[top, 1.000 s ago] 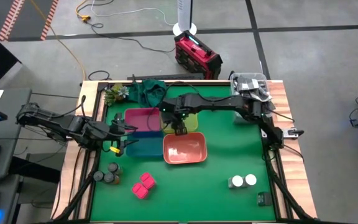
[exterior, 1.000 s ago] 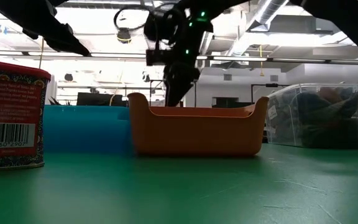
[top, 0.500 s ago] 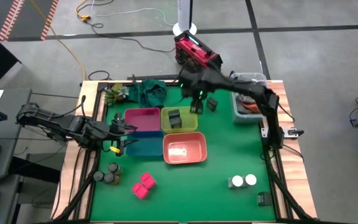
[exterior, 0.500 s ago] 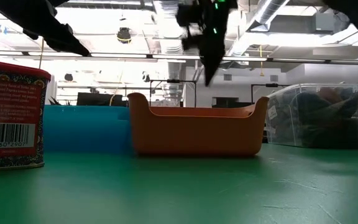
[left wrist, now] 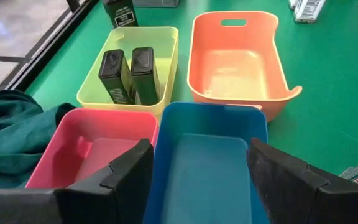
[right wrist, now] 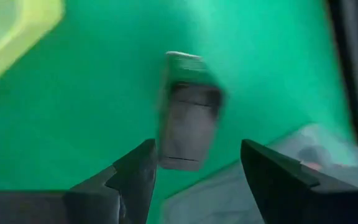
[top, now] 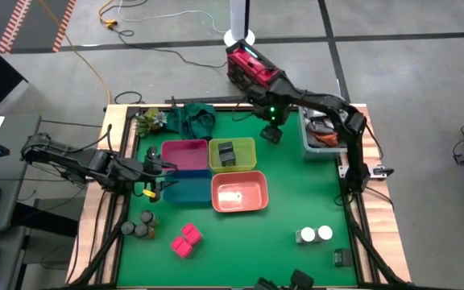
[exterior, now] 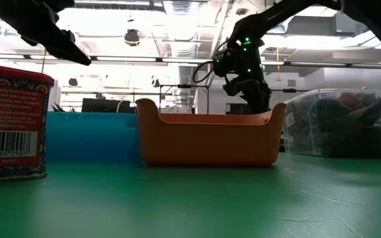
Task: Sort spices by type
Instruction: Put the top black seasoning can into the yellow bin
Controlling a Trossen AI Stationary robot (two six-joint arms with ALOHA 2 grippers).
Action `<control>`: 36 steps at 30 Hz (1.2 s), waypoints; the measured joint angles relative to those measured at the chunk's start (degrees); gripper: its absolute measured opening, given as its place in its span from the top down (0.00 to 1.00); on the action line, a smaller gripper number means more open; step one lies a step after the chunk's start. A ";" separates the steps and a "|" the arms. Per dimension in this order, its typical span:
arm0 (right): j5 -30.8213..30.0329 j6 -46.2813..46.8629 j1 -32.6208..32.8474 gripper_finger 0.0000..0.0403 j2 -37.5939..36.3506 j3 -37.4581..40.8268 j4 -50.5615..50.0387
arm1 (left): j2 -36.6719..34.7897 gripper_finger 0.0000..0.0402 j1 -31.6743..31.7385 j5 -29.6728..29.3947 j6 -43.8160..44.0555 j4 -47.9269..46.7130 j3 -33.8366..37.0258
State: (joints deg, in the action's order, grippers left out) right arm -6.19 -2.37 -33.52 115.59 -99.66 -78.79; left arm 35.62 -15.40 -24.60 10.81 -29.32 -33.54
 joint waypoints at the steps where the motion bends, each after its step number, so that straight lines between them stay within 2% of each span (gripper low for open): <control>1: 0.03 -0.01 0.14 0.35 0.00 0.48 0.01 | 0.00 0.39 0.00 -0.02 0.00 0.00 0.00; 10: 0.30 -0.04 1.29 0.35 -0.04 1.72 4.24 | 0.00 0.39 0.00 -0.04 0.51 -0.07 0.00; 15: 0.32 0.82 0.87 0.35 -0.03 6.04 7.59 | 0.00 0.39 0.00 -0.04 0.99 -1.08 0.00; 24: 0.33 0.82 1.29 0.37 0.02 13.54 19.75 | 0.00 0.39 0.00 -0.04 0.63 -1.02 0.00; 28: 0.35 -0.50 1.11 0.45 0.00 13.65 20.20 | 0.00 0.39 0.00 -0.04 0.63 -0.90 0.00; 33: 0.46 -2.16 0.63 0.62 -0.14 13.64 19.22 | 0.00 0.39 0.00 -0.04 0.59 -0.87 0.00; 36: 0.89 -2.51 0.65 0.64 -0.11 12.50 15.36 | 0.00 0.39 0.00 -0.02 0.39 -0.83 0.00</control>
State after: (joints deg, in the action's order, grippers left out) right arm -5.31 -4.88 -32.87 115.48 -87.16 -63.43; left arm 35.62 -15.40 -24.62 11.20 -30.16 -33.54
